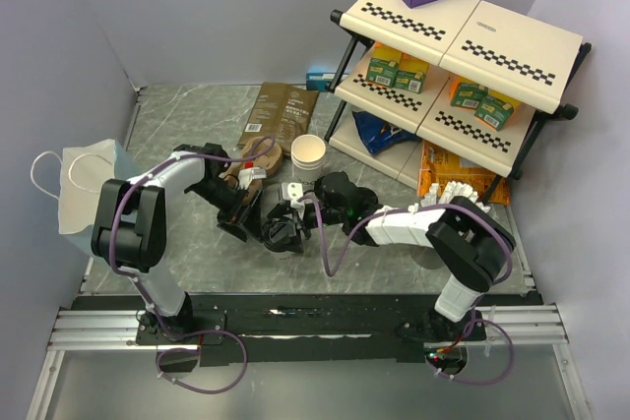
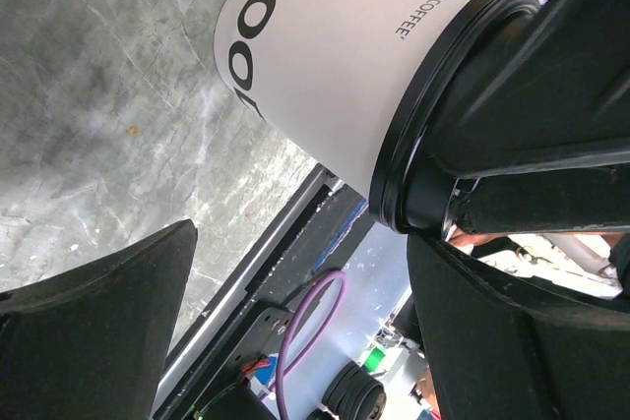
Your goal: Pack the takeout coffee
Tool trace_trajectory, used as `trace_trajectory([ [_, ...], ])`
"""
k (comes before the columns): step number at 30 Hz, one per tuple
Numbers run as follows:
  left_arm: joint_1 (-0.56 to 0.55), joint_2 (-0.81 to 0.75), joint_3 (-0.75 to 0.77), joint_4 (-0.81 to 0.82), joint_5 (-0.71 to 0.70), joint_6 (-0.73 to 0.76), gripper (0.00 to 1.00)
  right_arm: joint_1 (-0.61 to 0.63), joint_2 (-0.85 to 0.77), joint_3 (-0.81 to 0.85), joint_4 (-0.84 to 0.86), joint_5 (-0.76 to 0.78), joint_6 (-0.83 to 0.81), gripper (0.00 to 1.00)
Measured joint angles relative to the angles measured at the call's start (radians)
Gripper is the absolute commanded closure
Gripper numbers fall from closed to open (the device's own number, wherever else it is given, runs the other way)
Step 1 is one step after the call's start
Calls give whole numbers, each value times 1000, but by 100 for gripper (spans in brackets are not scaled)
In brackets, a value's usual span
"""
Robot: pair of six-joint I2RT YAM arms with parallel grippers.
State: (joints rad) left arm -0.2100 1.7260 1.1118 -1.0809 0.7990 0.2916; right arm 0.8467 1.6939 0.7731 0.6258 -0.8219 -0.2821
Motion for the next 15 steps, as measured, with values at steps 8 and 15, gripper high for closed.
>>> trace_trajectory([
  [8,-11,-39,-5,23,-25,6,7,0,21,7,17,-9,27,31],
  [15,-21,-126,-32,91,-49,48,4,0,-2,25,-28,-5,19,23],
])
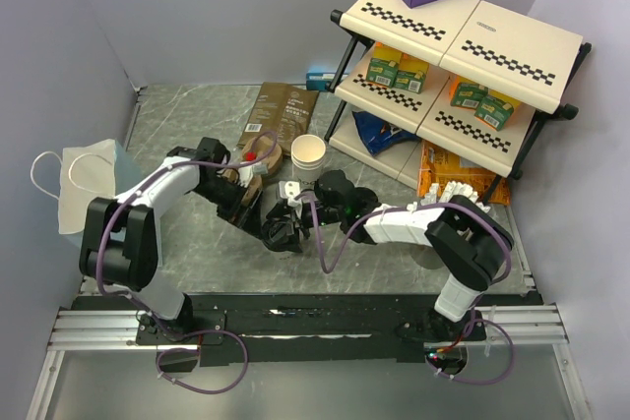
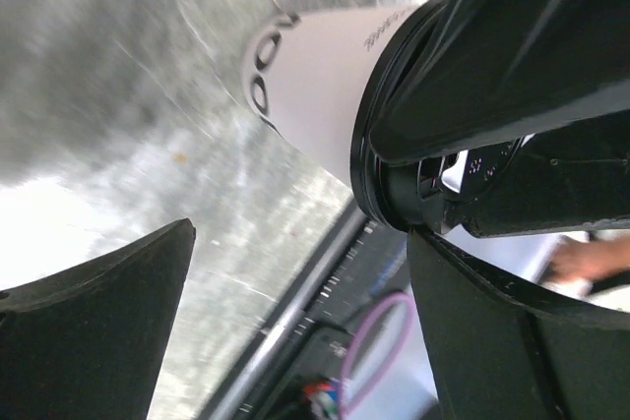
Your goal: Pack the takeout coffee
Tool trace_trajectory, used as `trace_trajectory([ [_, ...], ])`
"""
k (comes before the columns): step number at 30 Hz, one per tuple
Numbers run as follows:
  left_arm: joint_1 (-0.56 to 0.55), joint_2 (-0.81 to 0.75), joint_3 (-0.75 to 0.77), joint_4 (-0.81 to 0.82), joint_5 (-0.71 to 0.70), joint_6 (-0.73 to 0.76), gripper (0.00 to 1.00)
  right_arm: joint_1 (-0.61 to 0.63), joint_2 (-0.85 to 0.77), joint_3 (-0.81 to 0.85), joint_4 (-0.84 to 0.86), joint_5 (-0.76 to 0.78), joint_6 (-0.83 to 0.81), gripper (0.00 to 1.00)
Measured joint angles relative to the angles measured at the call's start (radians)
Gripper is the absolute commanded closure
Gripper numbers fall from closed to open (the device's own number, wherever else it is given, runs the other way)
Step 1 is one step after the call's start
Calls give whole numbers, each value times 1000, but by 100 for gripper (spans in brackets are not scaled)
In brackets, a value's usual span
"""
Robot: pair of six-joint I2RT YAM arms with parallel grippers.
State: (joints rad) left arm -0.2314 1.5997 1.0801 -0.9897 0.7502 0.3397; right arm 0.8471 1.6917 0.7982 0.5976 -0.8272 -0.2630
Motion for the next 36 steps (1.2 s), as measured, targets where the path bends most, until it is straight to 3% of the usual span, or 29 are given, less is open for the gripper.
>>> trace_trajectory([
  [5,22,-61,13,50,15,29,1,2,-12,26,-78,1,-36,14],
  [7,27,-97,38,69,57,36,1,5,-18,35,-108,6,-49,1],
  [8,28,-114,48,76,74,39,1,6,-22,36,-121,13,-56,0],
  [13,28,-177,58,97,163,40,1,13,-46,40,-187,22,-85,0],
  [25,28,-169,53,175,222,-6,1,7,-113,87,-410,22,-54,0],
  [36,28,-178,2,231,233,-56,1,-45,-124,88,-430,21,47,0],
])
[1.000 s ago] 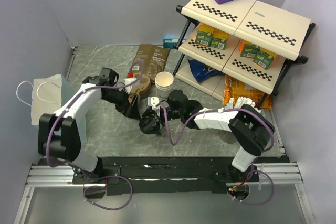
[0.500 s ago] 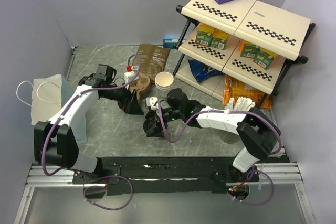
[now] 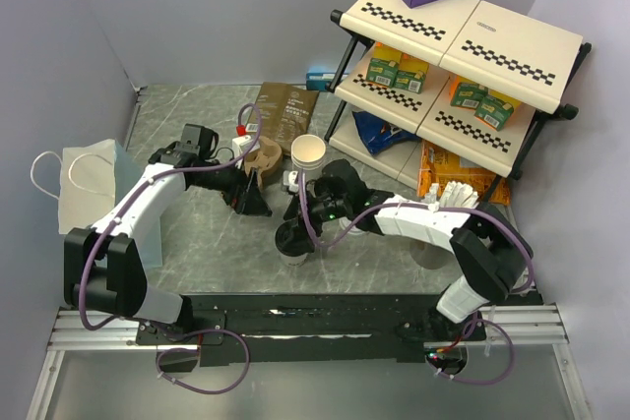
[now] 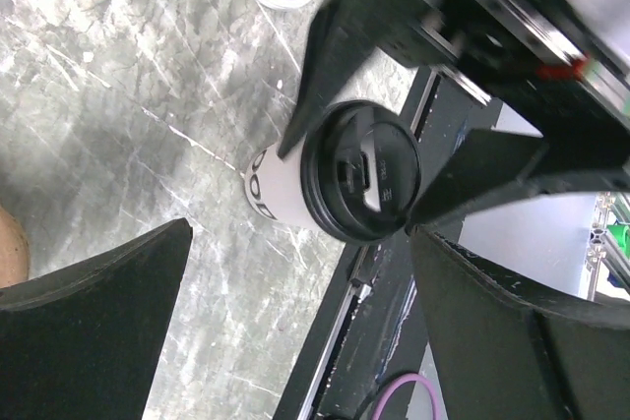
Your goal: Pack the takeout coffee
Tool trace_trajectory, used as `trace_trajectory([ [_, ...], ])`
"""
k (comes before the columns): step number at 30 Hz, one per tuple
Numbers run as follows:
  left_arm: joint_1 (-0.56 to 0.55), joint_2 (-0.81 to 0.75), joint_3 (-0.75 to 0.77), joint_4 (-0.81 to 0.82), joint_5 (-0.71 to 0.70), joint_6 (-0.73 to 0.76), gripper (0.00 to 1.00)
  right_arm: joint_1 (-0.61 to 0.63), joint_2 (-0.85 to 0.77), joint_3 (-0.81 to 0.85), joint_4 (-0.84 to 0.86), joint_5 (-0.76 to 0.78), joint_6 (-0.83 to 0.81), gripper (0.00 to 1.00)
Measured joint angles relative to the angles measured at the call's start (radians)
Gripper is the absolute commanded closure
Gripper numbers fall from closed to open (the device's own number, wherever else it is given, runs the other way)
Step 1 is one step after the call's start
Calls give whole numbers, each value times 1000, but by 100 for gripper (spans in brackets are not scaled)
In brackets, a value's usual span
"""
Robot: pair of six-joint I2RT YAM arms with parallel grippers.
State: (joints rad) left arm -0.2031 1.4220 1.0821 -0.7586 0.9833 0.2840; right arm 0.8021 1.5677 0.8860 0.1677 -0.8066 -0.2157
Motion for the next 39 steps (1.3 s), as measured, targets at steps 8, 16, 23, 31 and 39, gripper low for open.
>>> trace_trajectory([
  [8,0,-4,-1,-2,15,1,1,-25,37,60,-12,10,108,0],
  [16,0,-6,-9,-7,23,5,1,-44,18,104,-84,6,138,0],
  [23,-24,-13,-52,15,51,-32,0,-171,-68,113,-253,-35,201,0],
  [31,-46,2,-103,67,95,-71,1,-216,-43,54,-352,-164,216,0],
  [39,-67,77,-108,90,109,-72,1,-217,42,55,-364,-243,227,0],
])
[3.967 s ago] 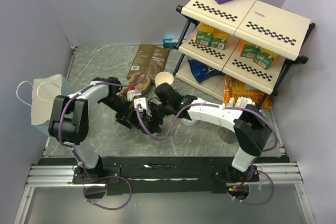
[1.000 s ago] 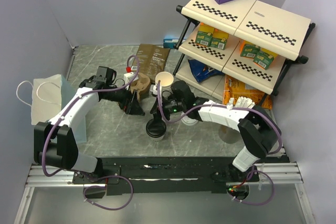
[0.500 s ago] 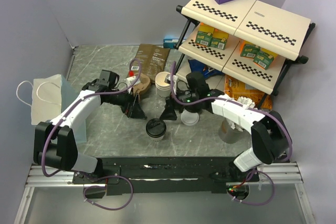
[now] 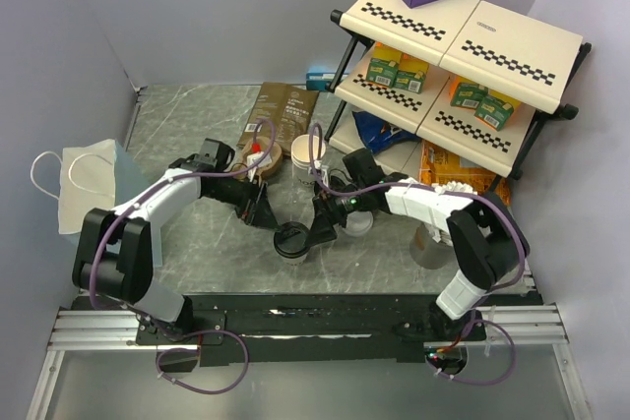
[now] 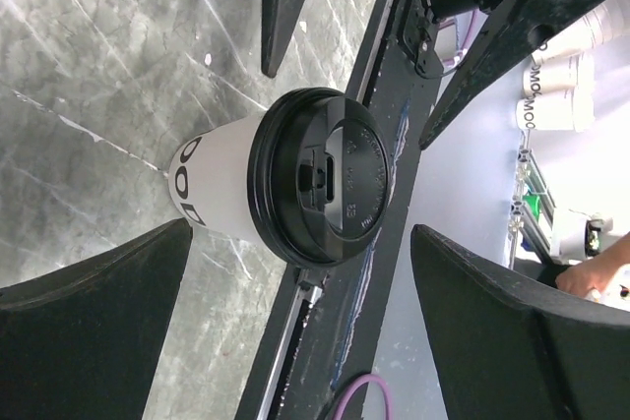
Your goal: Pack the takeout coffee
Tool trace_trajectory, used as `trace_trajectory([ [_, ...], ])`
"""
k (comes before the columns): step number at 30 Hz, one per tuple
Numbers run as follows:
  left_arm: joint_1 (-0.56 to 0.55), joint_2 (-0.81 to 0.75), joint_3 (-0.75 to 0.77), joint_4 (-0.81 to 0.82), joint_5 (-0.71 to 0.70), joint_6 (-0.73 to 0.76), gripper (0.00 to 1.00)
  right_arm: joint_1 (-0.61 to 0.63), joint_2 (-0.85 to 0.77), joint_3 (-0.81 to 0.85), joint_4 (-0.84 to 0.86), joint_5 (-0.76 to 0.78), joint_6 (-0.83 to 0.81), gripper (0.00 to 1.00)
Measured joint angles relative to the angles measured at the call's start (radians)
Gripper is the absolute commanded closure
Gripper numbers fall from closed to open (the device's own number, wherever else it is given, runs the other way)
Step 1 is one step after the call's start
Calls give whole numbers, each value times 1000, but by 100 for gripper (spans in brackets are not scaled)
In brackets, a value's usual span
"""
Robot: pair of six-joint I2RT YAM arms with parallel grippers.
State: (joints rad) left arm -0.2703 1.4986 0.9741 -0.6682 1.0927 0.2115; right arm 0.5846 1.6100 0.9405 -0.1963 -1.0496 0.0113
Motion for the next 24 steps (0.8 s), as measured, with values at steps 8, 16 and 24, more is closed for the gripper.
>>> trace_trajectory([
  [8,-27,51,0,32,-4,-19,1,0,84,17,1,-19,31,4],
  [16,-28,118,-4,40,-45,-26,2,0,116,19,10,-44,64,11],
  [24,-28,196,13,4,-42,-32,6,-11,202,21,34,-156,127,16],
])
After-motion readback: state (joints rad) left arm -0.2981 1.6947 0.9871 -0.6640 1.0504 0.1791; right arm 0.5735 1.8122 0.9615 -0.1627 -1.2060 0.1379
